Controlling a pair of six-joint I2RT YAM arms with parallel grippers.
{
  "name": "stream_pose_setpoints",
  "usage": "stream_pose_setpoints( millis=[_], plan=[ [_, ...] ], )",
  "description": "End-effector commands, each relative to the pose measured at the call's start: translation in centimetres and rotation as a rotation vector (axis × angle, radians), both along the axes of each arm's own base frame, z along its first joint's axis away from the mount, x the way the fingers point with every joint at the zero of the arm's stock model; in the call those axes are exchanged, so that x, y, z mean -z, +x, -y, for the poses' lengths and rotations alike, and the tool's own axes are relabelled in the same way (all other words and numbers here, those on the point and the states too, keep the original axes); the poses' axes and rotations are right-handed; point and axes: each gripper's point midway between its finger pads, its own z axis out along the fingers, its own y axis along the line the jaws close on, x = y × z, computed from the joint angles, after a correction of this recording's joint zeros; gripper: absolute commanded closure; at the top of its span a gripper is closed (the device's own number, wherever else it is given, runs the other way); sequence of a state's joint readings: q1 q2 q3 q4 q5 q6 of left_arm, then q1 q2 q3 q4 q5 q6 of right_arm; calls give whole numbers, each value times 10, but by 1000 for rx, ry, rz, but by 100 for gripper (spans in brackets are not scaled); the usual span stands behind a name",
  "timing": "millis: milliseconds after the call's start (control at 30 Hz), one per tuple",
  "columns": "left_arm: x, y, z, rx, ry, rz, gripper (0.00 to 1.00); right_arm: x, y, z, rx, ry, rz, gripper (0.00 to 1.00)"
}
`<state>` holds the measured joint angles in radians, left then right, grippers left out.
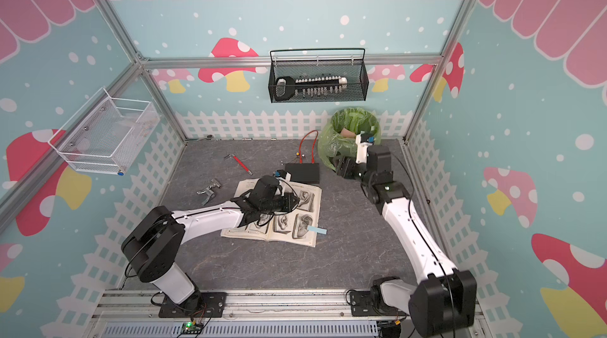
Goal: Peel off the used sticky note
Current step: Tear off the note from the book.
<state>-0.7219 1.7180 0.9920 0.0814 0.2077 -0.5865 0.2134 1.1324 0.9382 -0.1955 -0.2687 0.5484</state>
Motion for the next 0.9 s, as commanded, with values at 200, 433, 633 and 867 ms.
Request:
stream_pose_setpoints(
  millis=[200, 433, 633, 867],
  plan=[
    [30, -12, 36, 111, 58, -70, 100, 139, -115, -49, -132, 183, -324, 25],
    [72, -24, 28, 96, 129, -143, 100, 185, -142, -45, -102, 235, -399, 25],
    [92, -26, 29, 98, 158, -171, 100, 210, -150, -46, -93, 243, -453, 25],
    [98, -24, 31, 103, 165, -175, 100, 227, -144, -46, -66, 216, -479, 27]
  ],
)
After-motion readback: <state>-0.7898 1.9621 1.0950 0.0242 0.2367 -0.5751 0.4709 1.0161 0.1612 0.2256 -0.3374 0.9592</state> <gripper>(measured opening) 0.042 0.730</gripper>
